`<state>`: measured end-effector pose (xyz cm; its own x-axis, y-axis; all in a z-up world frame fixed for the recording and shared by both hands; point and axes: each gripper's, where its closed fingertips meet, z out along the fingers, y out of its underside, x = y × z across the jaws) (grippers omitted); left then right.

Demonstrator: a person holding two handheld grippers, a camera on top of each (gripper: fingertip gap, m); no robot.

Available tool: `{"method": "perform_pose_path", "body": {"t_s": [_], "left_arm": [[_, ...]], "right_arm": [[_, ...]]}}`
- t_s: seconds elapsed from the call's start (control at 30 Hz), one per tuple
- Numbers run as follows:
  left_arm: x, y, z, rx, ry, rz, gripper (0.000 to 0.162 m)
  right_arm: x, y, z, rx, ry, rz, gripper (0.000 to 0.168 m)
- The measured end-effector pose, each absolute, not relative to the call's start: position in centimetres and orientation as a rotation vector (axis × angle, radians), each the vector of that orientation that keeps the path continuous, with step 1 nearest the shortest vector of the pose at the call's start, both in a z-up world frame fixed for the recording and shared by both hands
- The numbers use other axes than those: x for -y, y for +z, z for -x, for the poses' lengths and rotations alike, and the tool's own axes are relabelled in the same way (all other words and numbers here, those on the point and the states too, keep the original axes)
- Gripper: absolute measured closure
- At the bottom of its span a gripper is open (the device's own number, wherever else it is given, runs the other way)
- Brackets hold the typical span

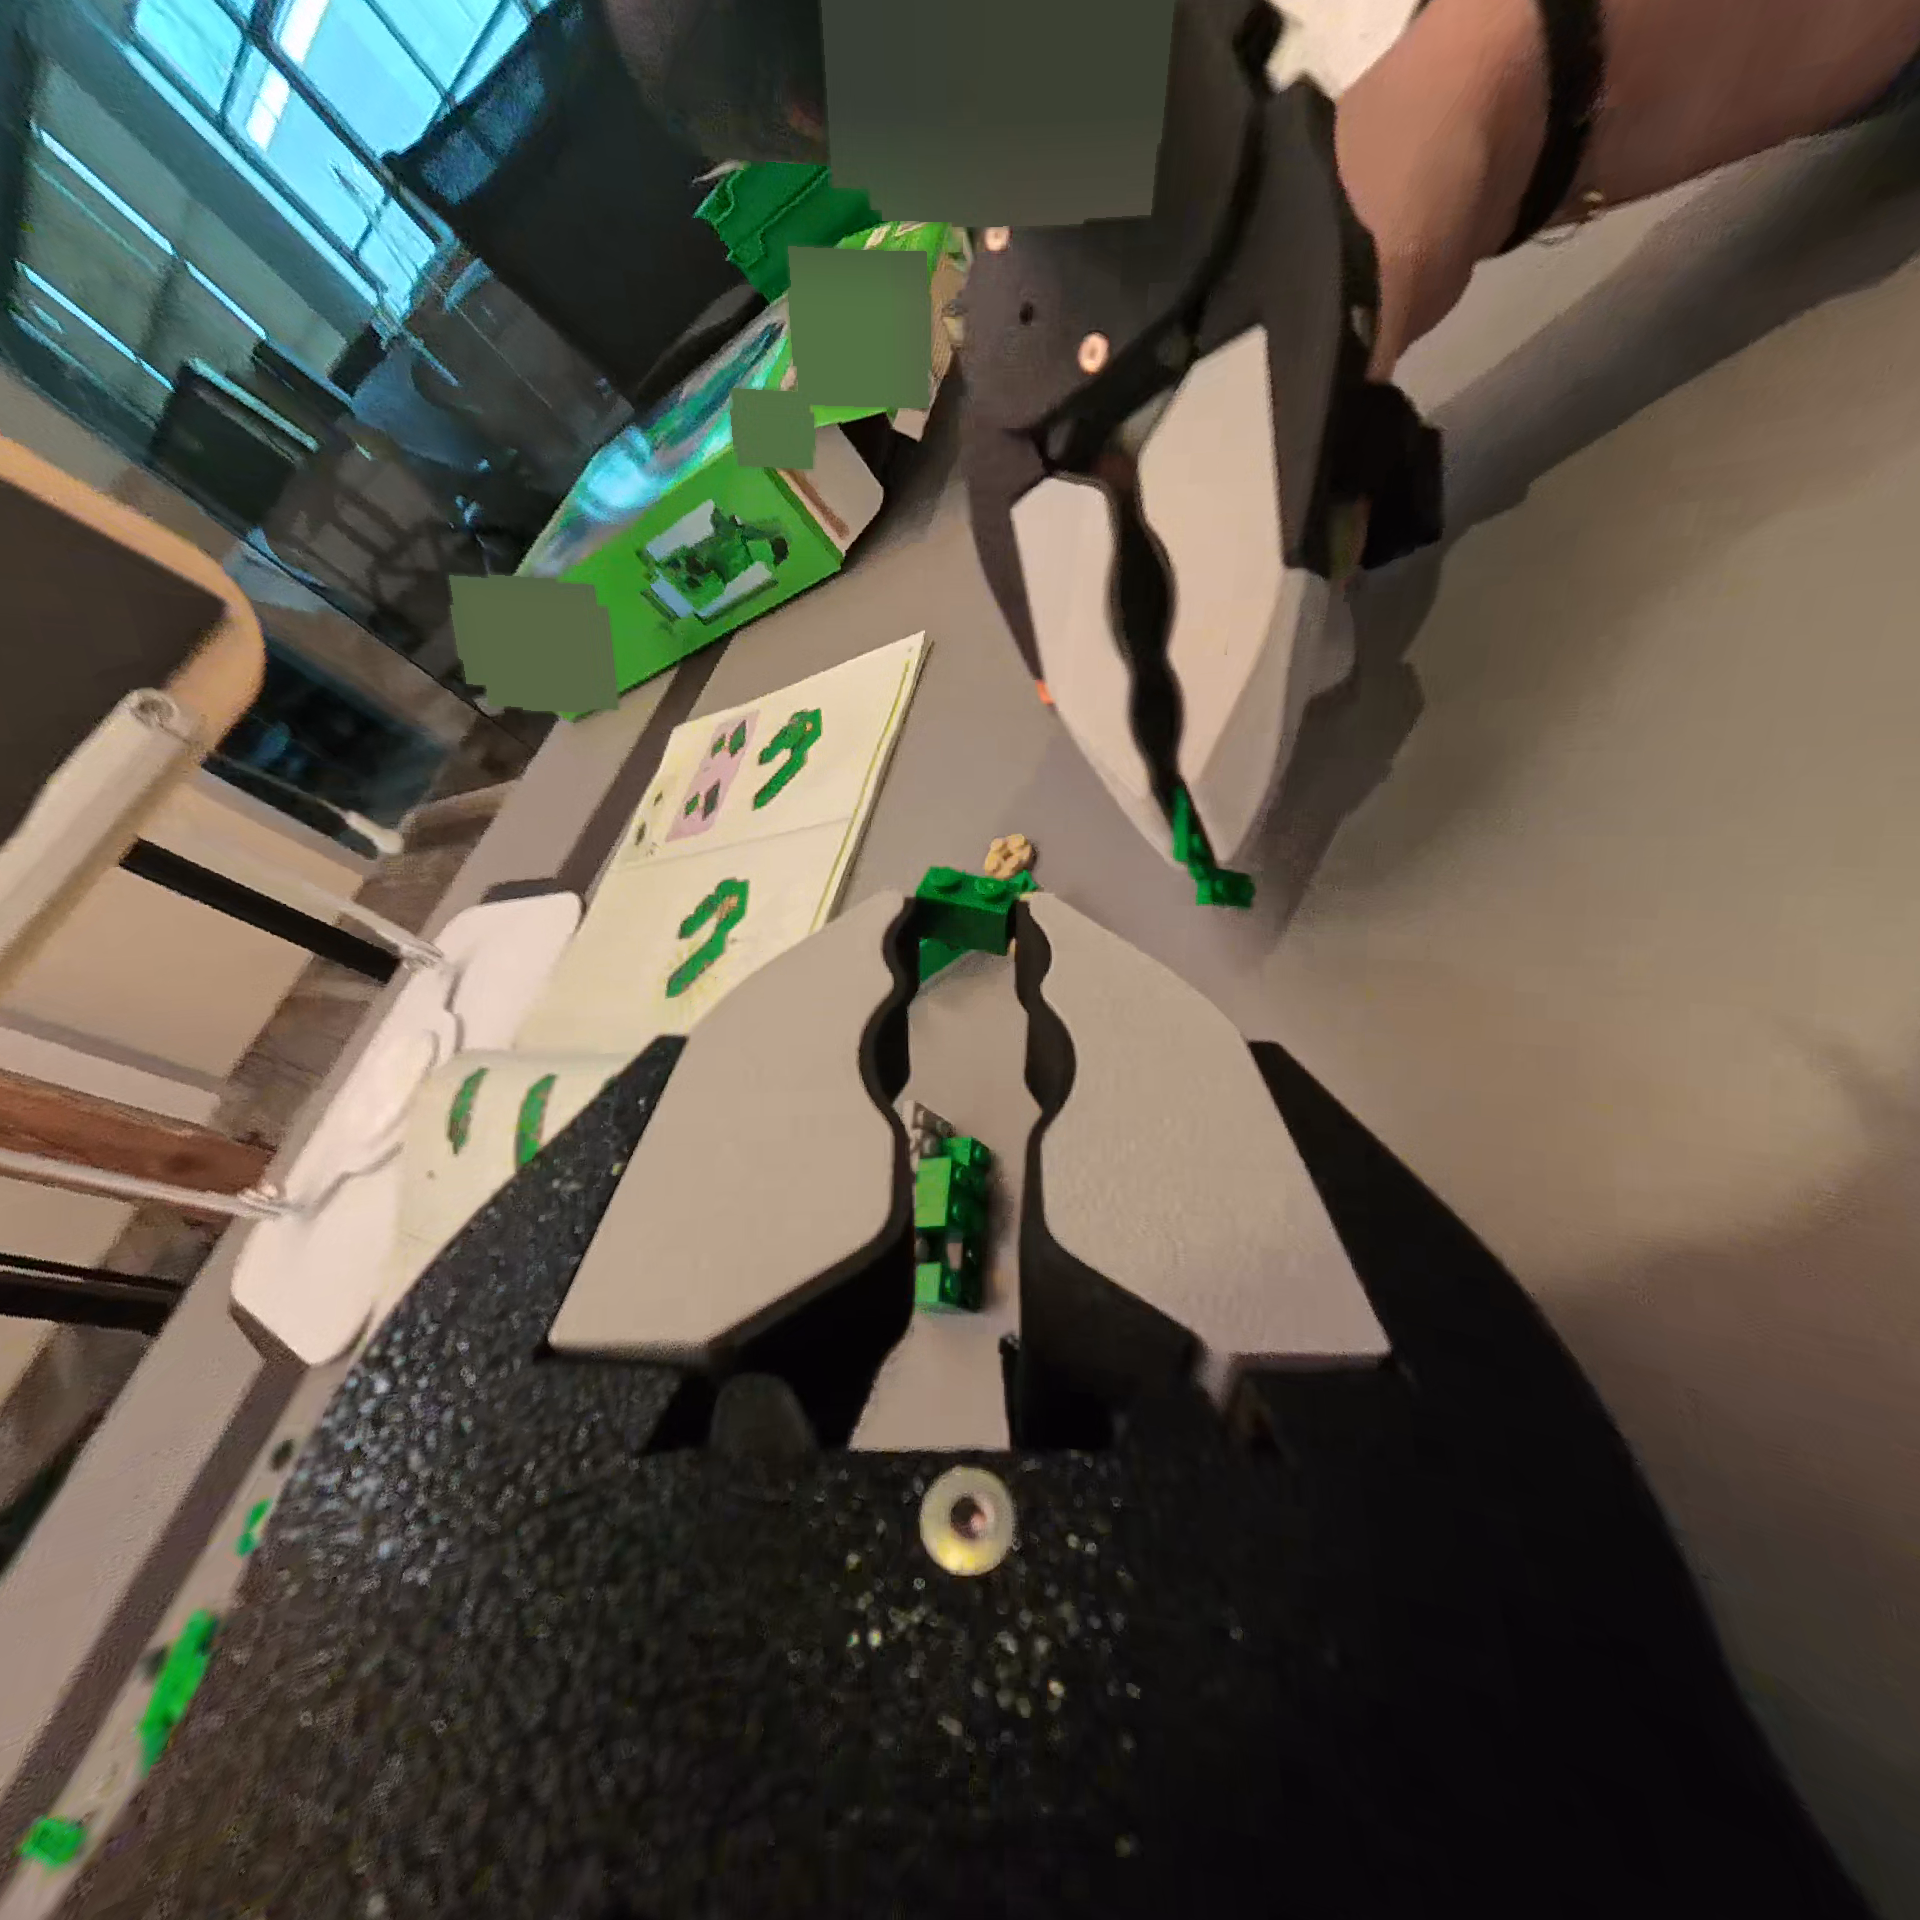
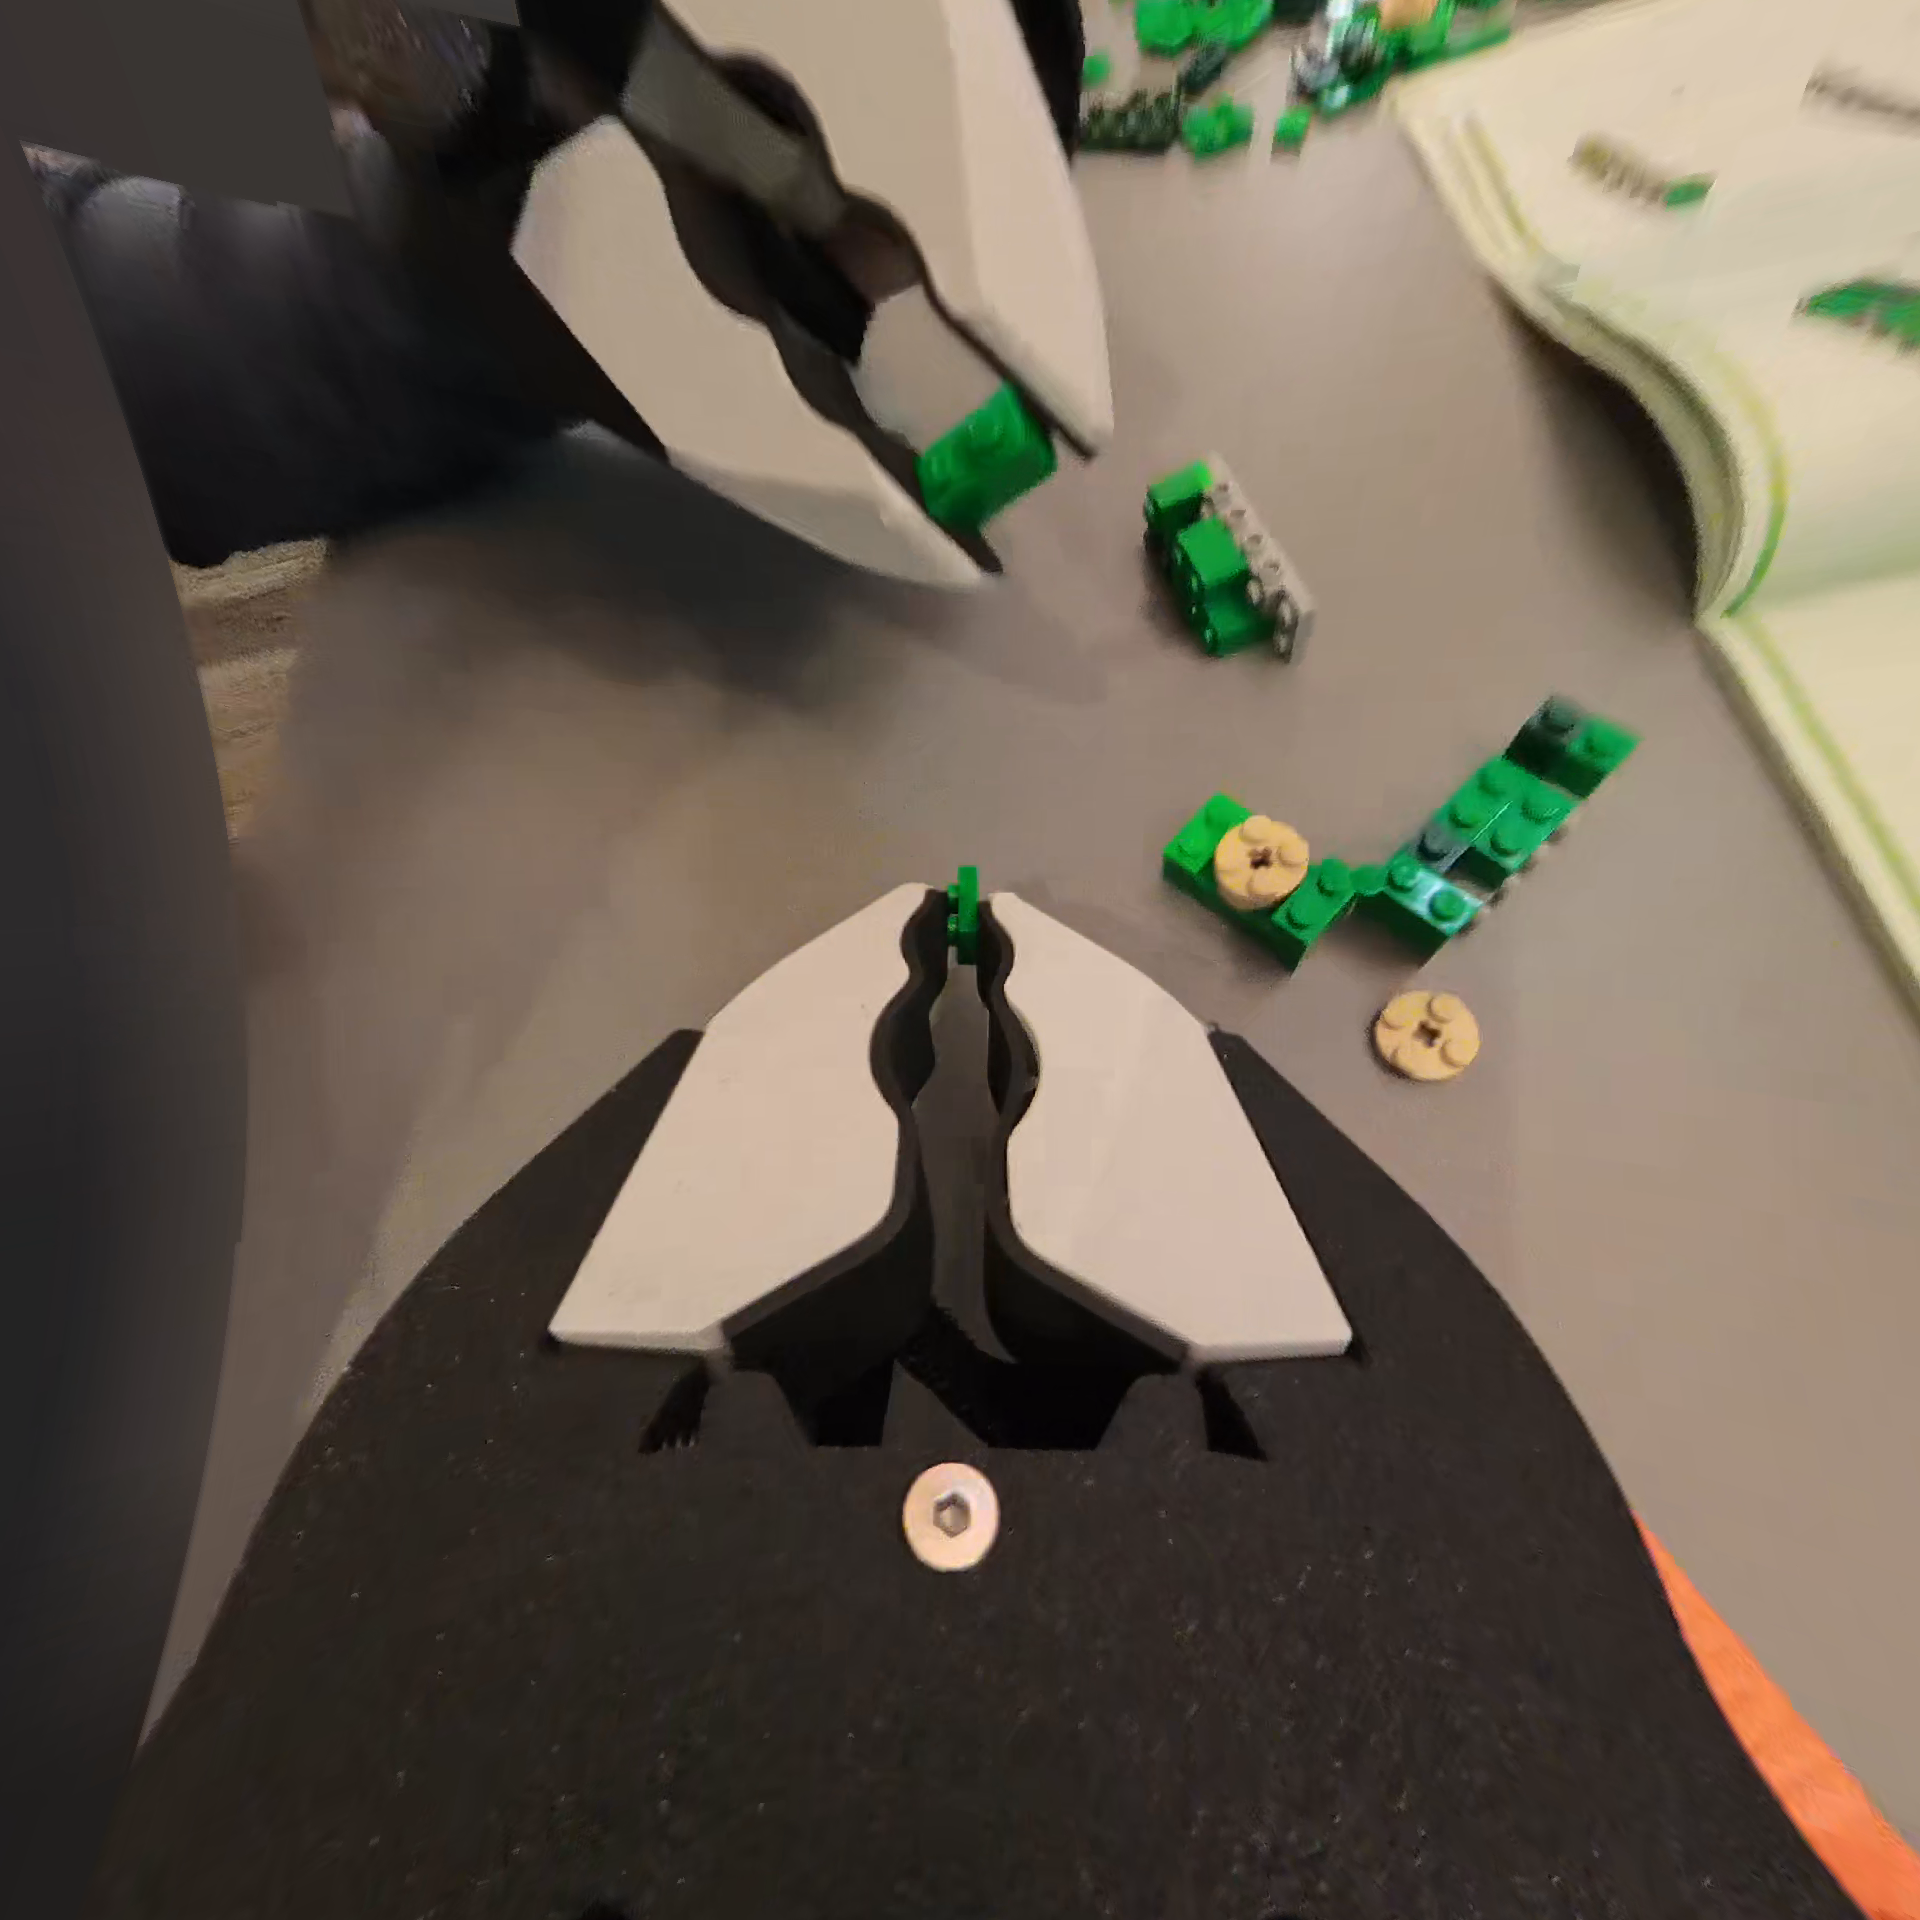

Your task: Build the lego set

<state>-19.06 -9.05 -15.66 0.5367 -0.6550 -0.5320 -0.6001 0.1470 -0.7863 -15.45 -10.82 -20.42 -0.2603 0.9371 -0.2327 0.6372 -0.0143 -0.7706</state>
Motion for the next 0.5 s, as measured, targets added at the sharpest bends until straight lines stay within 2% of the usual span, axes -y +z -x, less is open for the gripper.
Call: {"method": "perform_pose_path", "body": {"t_s": [0.07,0.17,0.23,0.37,0.5], "left_arm": [[8.8,-15.6,19.5,-1.072,-0.091,1.554,0.145],[8.5,-15.4,20.2,-1.012,-0.112,1.586,0.145],[8.5,-15.1,20.4,-0.999,-0.122,1.581,0.145],[7.7,-14.6,21.4,-0.958,0.065,1.575,0.145],[6.8,-14.2,22.5,-0.975,0.468,1.514,0.145]], "right_arm": [[10.8,-20.9,15.6,1.914,1.169,1.684,0.16],[10.5,-20.9,15.7,1.933,1.102,1.671,0.136],[9.8,-19.9,15.9,1.915,1.017,1.6,0.129],[8.7,-15.6,18.4,1.646,1.075,1.592,0.144],[7.9,-14.2,20.7,1.446,1.119,1.682,0.149]]}}
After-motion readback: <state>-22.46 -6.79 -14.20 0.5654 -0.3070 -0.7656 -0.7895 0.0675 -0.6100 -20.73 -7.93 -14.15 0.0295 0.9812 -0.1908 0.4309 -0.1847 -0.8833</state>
